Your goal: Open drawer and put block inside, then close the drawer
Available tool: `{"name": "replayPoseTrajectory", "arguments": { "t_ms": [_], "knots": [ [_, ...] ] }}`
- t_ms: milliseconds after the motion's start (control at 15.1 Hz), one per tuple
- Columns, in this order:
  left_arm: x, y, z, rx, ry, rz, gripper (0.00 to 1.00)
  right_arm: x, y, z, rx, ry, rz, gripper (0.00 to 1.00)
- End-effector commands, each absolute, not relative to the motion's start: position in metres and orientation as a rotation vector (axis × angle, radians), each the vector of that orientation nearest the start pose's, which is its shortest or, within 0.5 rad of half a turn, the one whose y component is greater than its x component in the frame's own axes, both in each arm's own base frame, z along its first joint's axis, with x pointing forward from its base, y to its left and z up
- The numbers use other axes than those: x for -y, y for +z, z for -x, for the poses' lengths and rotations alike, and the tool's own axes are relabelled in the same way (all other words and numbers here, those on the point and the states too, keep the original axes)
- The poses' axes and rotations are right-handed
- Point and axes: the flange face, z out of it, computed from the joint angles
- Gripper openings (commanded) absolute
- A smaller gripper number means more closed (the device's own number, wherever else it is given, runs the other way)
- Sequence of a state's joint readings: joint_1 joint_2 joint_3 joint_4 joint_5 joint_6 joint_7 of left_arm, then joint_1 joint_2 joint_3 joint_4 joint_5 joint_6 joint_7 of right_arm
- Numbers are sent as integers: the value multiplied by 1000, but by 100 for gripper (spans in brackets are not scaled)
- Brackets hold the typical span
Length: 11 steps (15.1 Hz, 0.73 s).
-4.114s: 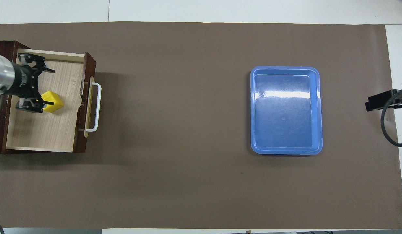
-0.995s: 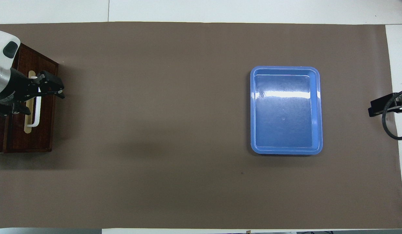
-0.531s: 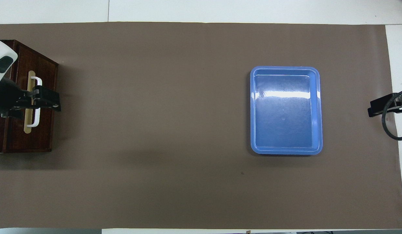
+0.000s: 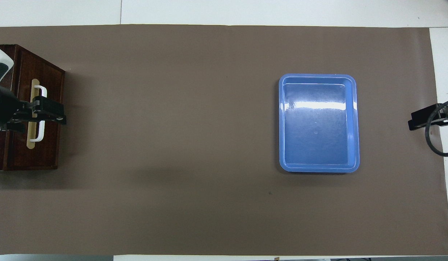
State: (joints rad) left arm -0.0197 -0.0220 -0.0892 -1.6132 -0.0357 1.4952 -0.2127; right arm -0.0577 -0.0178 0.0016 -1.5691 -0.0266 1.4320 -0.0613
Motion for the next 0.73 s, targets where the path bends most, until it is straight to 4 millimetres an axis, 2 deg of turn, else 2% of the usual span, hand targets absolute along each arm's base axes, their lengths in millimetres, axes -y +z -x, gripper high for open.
{"name": "replayPoseTrajectory", "arguments": {
  "t_ms": [0,398,664],
  "knots": [
    [67,615,-525,60,191,3167,100,33,628,-532,-16,181,3139,100],
    [64,627,-526,50,182,3164,100,33,628,-532,-16,181,3139,100],
    [63,616,-525,46,178,3168,100,33,627,-532,-16,184,3139,100]
  ]
}}
